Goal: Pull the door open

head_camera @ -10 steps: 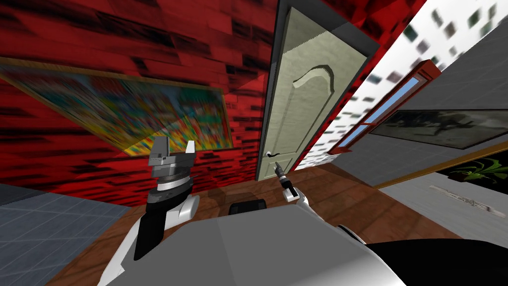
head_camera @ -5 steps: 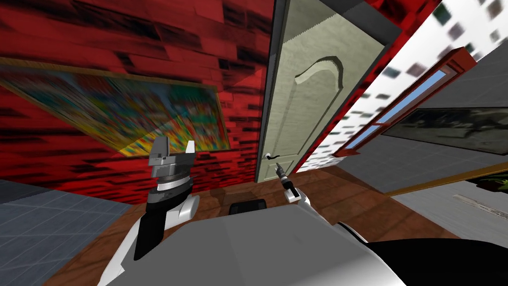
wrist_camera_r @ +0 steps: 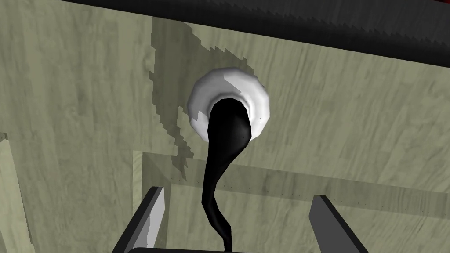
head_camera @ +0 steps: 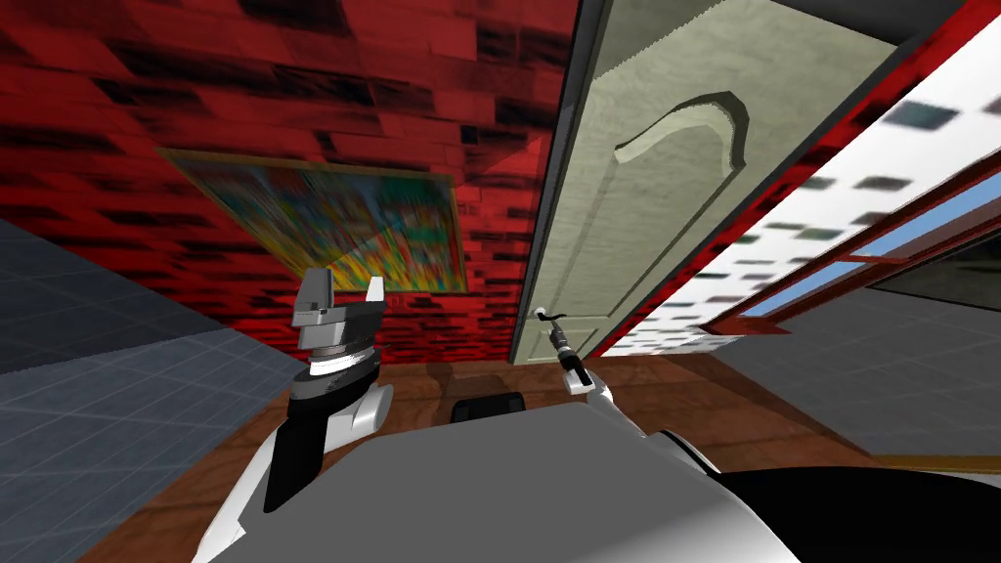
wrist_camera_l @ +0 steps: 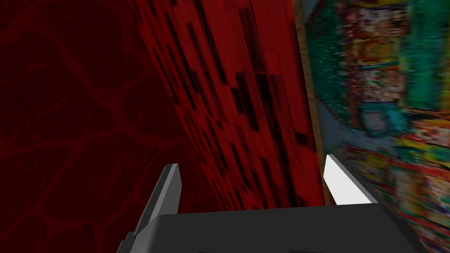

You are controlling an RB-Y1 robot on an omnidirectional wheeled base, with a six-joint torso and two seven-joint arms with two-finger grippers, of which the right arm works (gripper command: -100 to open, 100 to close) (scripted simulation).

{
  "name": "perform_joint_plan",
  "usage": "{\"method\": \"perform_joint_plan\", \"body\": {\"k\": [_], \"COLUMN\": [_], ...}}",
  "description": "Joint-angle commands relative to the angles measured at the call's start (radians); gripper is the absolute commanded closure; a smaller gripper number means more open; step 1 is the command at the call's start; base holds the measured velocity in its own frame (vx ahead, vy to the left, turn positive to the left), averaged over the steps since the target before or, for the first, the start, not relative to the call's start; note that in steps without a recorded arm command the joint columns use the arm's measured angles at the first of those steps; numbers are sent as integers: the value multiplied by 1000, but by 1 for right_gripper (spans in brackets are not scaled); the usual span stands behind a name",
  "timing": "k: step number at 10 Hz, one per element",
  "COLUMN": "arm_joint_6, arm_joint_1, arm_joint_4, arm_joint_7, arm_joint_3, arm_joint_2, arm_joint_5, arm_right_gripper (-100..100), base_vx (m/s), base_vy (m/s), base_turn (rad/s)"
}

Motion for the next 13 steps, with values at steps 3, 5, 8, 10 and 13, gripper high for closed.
{"method": "perform_joint_plan", "body": {"k": [3, 5, 8, 10, 13], "arm_joint_6": [11, 12, 15, 15, 15], "arm_joint_1": [-8, -23, -31, -31, -31], "arm_joint_4": [28, 65, 82, 82, 82], "arm_joint_7": [22, 38, 45, 45, 45], "arm_joint_3": [-62, -105, -126, -126, -126], "arm_joint_2": [4, 10, 13, 13, 13], "arm_joint_5": [-26, -43, -52, -52, -52], "arm_right_gripper": [-100, -100, -100, 100, 100], "base_vx": [27, 33, 25, -2, 0], "base_vy": [-34, -53, -43, 5, 0], "base_turn": [186, 302, 193, -27, 0]}}
